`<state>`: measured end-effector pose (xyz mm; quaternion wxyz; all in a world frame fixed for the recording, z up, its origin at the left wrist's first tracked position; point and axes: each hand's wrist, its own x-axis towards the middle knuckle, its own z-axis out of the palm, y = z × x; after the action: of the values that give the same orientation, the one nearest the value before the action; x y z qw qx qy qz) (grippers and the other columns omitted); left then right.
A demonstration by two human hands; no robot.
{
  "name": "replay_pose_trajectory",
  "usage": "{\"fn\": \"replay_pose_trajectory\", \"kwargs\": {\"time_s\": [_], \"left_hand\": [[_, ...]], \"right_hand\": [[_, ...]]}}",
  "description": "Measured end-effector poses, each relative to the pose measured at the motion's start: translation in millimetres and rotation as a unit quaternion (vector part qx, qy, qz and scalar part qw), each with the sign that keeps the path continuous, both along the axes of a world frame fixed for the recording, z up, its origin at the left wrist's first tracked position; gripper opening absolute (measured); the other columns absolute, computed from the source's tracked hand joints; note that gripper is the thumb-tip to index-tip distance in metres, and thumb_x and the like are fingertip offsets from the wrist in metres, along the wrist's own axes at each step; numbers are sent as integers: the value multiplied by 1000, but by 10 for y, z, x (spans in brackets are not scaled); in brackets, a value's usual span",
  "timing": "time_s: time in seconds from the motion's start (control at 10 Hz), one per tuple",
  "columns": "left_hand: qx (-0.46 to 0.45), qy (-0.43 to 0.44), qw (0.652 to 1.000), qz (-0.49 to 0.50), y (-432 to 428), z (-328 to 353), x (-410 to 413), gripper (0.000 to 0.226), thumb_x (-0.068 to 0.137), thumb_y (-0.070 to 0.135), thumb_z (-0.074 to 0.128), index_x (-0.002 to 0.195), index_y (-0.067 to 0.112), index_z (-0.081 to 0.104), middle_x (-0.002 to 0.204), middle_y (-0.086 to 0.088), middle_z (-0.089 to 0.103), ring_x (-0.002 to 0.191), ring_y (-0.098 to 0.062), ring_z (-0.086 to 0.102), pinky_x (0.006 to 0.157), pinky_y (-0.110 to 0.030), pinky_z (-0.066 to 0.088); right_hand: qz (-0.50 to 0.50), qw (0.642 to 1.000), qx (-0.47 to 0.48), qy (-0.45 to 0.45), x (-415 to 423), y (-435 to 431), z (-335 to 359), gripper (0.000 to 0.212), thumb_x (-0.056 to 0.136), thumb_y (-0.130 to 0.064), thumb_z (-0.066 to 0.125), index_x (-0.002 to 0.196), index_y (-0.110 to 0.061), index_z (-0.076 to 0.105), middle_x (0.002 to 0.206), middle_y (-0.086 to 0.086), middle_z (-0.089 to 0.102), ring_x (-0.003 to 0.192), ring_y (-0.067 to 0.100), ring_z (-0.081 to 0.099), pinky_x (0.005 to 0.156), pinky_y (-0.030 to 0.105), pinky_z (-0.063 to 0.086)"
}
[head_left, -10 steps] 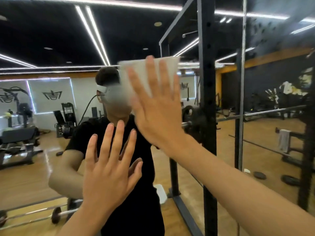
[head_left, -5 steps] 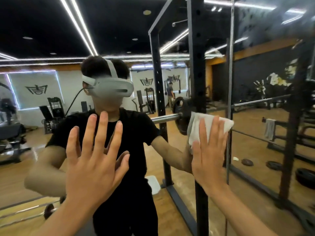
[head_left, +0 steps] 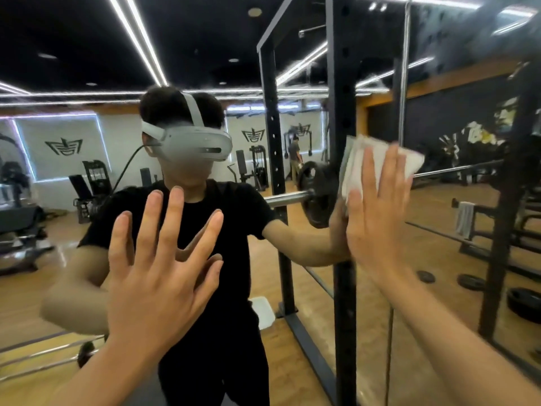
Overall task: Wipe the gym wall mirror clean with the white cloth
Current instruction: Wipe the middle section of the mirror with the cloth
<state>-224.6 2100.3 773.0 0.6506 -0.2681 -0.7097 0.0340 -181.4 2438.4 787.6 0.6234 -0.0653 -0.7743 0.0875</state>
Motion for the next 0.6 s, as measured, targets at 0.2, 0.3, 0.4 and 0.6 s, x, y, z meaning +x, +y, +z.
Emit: {"fn": "replay_pose_trajectory", "kwargs": {"time_s": [0.2,0.3,0.4,0.6], "left_hand": [[-2,-5,1000,-3,4,0,8,62,106,45,52,163,24,41,172,-24,21,160,-44,20,125,-67,20],[-4,-4,1000,-5,-11,-3,1,62,105,44,52,163,23,41,172,-24,21,160,-43,19,126,-66,19],[-2,-6,1000,-12,3,1,4,61,105,44,51,162,22,43,172,-25,22,160,-44,20,124,-68,22],[4,-7,1000,-20,6,-7,11,61,105,43,51,162,21,44,172,-25,22,159,-44,22,123,-69,23]], "right_hand": [[1,988,17,-151,354,-152,-1813,61,114,-36,9,165,-3,22,173,27,-3,159,50,5,112,82,27],[22,994,17,-103,264,-34,-1012,61,113,-42,14,168,-18,7,175,17,-5,162,38,-5,124,71,12],[-7,998,53,-15,15,157,281,60,113,-47,11,168,-24,0,175,18,3,162,35,-1,128,64,9],[-39,999,21,32,-117,188,745,59,113,-35,28,168,-17,13,174,16,13,162,32,6,130,56,9]]}}
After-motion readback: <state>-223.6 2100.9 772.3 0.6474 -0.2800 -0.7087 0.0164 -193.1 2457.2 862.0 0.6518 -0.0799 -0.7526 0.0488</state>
